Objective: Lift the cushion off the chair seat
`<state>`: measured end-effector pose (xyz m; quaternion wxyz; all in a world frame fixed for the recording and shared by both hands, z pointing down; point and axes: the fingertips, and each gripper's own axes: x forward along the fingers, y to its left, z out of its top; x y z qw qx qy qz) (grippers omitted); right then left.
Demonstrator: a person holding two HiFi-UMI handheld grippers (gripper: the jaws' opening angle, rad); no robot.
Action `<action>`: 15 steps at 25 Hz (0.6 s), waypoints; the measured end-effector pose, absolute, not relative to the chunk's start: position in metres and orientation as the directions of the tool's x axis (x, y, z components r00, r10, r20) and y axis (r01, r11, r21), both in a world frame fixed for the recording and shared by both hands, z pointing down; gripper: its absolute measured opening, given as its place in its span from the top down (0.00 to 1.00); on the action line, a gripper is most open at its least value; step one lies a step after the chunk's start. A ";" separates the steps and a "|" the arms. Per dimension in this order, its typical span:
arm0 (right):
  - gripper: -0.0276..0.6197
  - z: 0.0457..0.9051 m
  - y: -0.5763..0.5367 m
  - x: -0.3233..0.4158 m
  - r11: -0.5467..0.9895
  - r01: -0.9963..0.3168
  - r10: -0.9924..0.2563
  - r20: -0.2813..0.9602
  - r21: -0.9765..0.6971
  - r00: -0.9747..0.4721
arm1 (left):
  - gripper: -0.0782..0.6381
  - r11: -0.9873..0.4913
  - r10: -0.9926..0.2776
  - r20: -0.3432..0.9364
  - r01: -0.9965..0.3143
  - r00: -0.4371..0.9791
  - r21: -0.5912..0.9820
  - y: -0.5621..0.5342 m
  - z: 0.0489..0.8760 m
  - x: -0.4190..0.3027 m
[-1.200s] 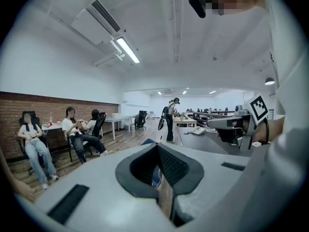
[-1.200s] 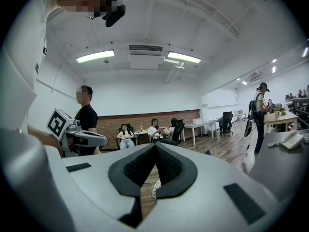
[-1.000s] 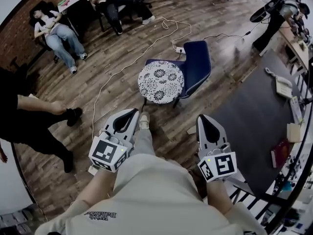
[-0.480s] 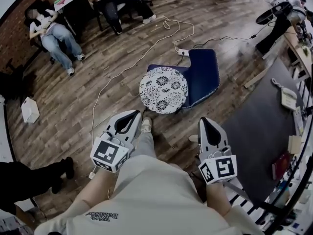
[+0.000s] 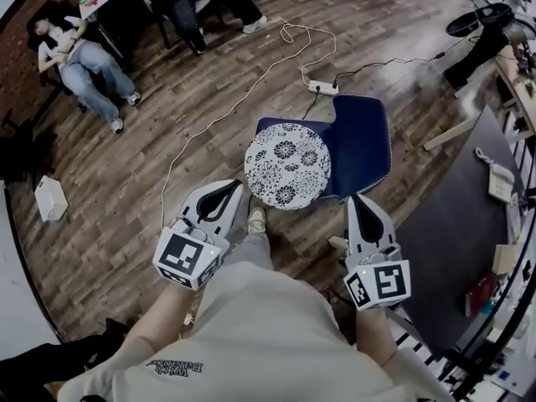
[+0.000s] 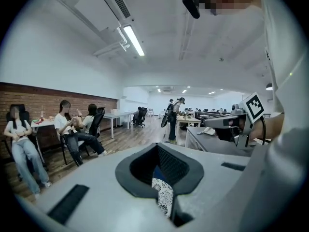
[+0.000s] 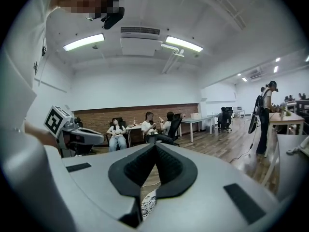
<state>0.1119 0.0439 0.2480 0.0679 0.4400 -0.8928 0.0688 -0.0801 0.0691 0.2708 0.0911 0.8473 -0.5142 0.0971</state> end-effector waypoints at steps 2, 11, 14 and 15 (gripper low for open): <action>0.95 0.248 0.024 0.102 0.591 -0.804 -0.785 0.185 -0.061 -0.591 | 0.88 -0.464 -0.848 0.260 -0.884 0.462 0.059 0.049 0.271 -0.092; 0.95 0.240 -0.057 0.048 0.552 -0.833 -0.815 0.184 -0.045 -0.550 | 0.88 -0.543 -0.805 0.240 -0.837 0.543 0.071 -0.031 0.271 -0.126; 0.95 0.233 -0.076 0.034 0.544 -0.839 -0.824 0.166 -0.037 -0.542 | 0.88 -0.553 -0.796 0.240 -0.829 0.555 0.082 -0.049 0.270 -0.134; 0.95 0.232 -0.081 0.032 0.543 -0.839 -0.825 0.163 -0.035 -0.540 | 0.88 -0.550 -0.798 0.234 -0.830 0.555 0.091 -0.056 0.269 -0.137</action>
